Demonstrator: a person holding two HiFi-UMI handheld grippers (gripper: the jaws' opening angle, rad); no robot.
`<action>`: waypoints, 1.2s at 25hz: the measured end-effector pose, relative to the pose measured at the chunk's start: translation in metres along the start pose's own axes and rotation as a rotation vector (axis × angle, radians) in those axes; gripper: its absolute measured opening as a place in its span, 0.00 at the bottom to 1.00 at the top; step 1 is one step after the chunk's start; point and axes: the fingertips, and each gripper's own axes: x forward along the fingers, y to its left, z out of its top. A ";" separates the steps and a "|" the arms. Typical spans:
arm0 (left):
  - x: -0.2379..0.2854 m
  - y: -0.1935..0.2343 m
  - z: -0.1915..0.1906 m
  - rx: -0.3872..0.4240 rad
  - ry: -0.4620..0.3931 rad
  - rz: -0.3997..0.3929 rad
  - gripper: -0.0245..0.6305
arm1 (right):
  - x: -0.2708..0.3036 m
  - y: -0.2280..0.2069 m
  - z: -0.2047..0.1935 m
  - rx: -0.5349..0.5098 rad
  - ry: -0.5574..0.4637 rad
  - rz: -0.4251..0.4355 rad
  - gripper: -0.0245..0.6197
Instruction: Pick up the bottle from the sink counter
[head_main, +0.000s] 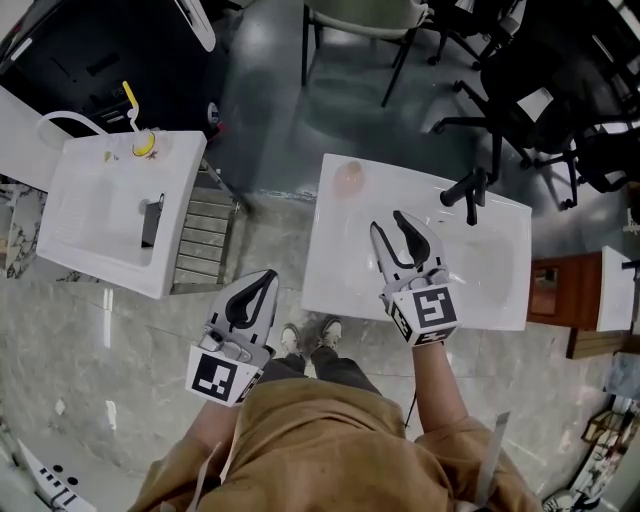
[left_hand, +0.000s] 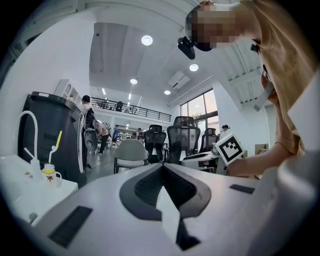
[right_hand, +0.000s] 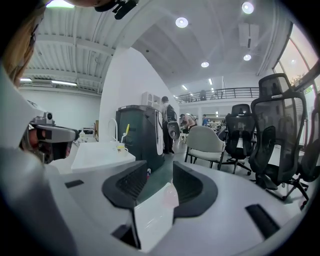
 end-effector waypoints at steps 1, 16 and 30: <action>0.001 0.001 0.000 0.002 0.000 0.002 0.04 | 0.003 -0.002 -0.002 -0.001 0.003 0.001 0.27; 0.026 0.008 -0.006 0.006 0.003 0.024 0.04 | 0.059 -0.022 -0.035 -0.025 0.029 0.007 0.32; 0.032 0.013 -0.037 -0.014 0.084 0.060 0.04 | 0.108 -0.038 -0.078 -0.026 0.086 0.016 0.40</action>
